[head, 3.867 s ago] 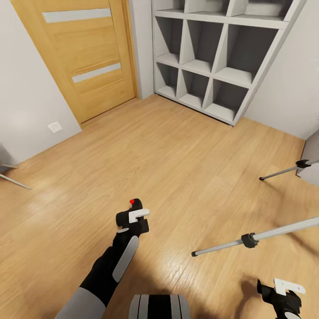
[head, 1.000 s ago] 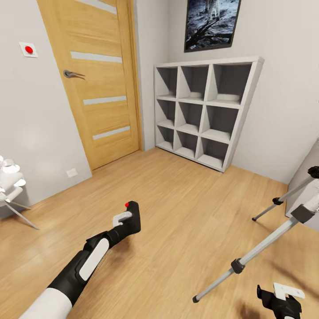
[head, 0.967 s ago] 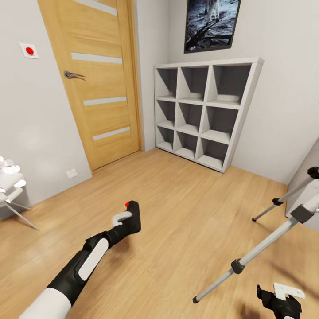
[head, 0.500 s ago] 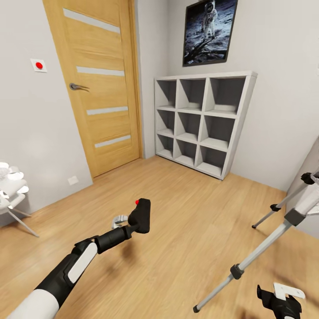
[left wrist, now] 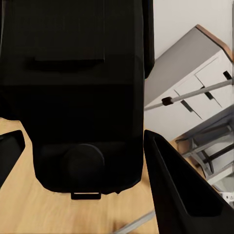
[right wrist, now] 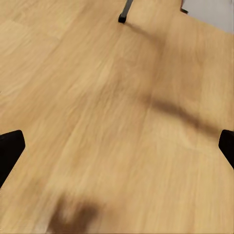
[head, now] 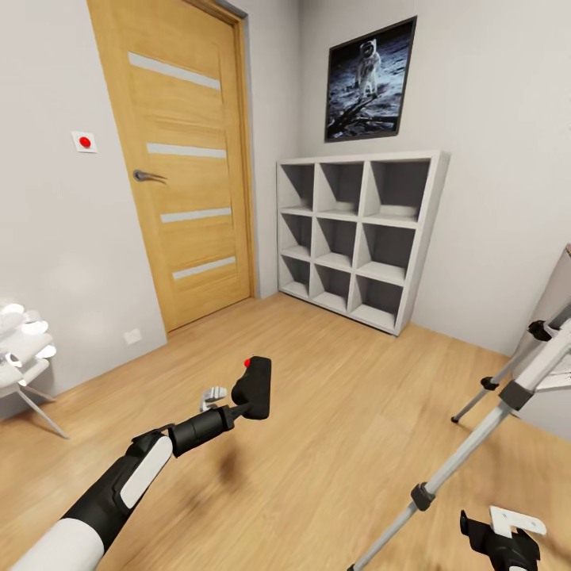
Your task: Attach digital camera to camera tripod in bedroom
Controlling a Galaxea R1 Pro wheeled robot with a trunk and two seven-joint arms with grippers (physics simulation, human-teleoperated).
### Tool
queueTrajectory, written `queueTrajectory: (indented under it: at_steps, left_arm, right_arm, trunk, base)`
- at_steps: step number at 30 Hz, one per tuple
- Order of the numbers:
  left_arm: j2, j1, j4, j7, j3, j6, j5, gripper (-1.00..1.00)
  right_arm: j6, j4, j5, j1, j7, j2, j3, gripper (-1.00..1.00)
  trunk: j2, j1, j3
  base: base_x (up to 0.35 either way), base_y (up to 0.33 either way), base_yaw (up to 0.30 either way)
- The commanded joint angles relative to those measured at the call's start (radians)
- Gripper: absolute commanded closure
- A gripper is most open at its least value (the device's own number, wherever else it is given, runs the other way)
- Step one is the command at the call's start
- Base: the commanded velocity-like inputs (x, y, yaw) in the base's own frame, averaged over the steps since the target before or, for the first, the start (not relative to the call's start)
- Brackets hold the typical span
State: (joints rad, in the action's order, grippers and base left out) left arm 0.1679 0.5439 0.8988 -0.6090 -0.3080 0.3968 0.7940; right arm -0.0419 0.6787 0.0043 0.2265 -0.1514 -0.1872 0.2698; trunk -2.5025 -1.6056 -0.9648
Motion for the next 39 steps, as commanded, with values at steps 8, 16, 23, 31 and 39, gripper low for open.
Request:
queueTrajectory:
  at_steps: [8,16,23,31,39]
  left_arm:
    - [0.001,0.001,0.0,-0.002,-0.002,0.006,0.011,1.0]
    - [-0.002,0.001,0.002,0.009,-0.002,0.006,0.003,1.0]
    - [-0.007,0.001,0.006,0.082,-0.002,0.007,0.0,1.0]
    - [-0.022,0.001,0.018,0.499,-0.002,0.009,-0.001,1.0]
    - [-0.086,0.001,0.021,0.908,-0.007,0.01,-0.004,1.0]
  right_arm:
    - [-0.002,-0.001,0.0,0.0,-0.002,0.0,0.0,-1.0]
    - [-0.003,-0.001,0.0,0.0,-0.002,0.0,0.001,-1.0]
    - [-0.004,0.0,0.0,0.0,-0.003,0.0,0.005,-1.0]
    - [-0.009,0.0,0.001,0.0,-0.019,-0.002,0.018,-1.0]
    - [-0.013,0.01,-0.004,0.0,-0.102,-0.015,0.084,-1.0]
  trunk:
    - [0.002,0.004,0.03]
    - [0.03,0.021,0.058]
    - [0.079,0.047,0.08]
    - [0.135,0.078,0.105]
    - [0.191,0.109,0.13]
  base:
    - [0.0,0.0,0.0]
    - [0.0,0.0,0.0]
    - [0.0,0.0,0.0]
    - [0.0,0.0,0.0]
    - [0.0,0.0,0.0]
